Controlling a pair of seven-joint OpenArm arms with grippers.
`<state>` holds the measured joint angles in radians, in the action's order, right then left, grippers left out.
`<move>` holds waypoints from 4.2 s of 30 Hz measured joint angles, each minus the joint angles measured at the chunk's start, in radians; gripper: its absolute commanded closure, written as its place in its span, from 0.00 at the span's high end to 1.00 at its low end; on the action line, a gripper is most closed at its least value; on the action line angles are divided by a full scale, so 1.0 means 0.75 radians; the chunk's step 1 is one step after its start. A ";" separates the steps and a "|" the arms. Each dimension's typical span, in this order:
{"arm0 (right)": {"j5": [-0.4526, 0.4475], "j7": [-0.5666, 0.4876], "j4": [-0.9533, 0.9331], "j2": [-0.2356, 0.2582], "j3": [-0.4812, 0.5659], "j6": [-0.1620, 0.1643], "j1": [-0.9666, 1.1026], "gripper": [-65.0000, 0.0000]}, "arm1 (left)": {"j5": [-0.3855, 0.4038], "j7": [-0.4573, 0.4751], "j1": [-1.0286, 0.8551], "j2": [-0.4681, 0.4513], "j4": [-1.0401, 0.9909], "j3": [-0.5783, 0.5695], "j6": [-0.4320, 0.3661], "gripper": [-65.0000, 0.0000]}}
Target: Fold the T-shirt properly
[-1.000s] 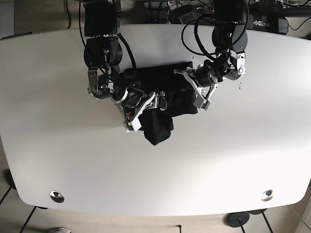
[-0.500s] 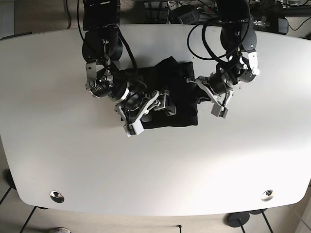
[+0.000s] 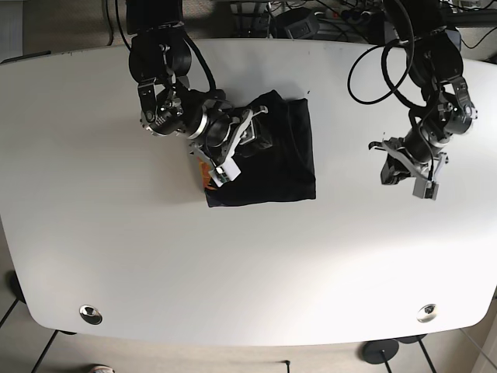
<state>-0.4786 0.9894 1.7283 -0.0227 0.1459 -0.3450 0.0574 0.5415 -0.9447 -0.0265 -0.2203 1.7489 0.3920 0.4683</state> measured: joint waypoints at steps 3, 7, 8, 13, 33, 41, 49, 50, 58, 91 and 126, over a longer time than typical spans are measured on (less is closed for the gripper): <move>0.014 0.002 -0.098 0.026 -0.006 0.001 0.002 0.31 | 0.007 0.001 0.152 0.007 -0.035 -0.166 0.001 0.00; 0.015 -0.055 -0.160 0.026 0.061 0.005 -0.005 0.31 | 0.008 0.005 0.346 0.013 -0.203 -0.373 -0.060 0.00; 0.016 -0.076 -0.186 0.026 0.110 0.005 -0.008 0.31 | 0.004 0.010 0.383 0.033 -0.252 -0.414 -0.085 0.00; 0.003 -0.205 -0.275 0.049 0.230 0.004 -0.011 0.31 | 0.018 0.220 0.437 0.092 -0.531 -0.571 -0.079 0.00; 0.064 -0.224 -0.064 0.142 0.004 0.004 -0.066 0.31 | 0.020 0.464 0.036 -0.135 -0.182 -0.503 -0.081 0.00; 0.068 -0.404 -0.348 0.137 0.006 0.001 -0.244 0.31 | 0.022 0.338 -0.290 -0.046 0.160 -0.503 -0.078 0.00; 0.067 -0.637 -0.688 0.094 0.010 -0.004 -0.435 0.31 | 0.016 0.332 -0.469 -0.020 0.193 -0.497 -0.077 0.00; 0.074 -0.658 -0.724 0.086 0.008 0.002 -0.453 0.31 | 0.016 0.332 -0.479 -0.022 0.193 -0.497 -0.077 0.00; 0.071 -0.859 -0.963 0.084 0.113 0.005 -0.523 0.31 | 0.007 0.331 -0.443 -0.021 0.012 -0.497 -0.076 0.00; 0.050 -1.045 -0.404 0.325 0.057 0.005 0.099 0.31 | 0.013 0.606 0.853 -0.010 -1.126 -0.997 -0.160 0.12; -0.122 -0.804 -0.066 0.334 -0.175 -0.004 0.185 0.31 | -0.514 0.656 -0.013 0.141 -0.300 -1.207 -1.199 0.59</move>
<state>-0.5697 0.3862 1.6787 0.2276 0.0143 -0.3477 0.1963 0.1562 -0.4526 -0.0364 -0.1143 1.5238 -0.5133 -0.4313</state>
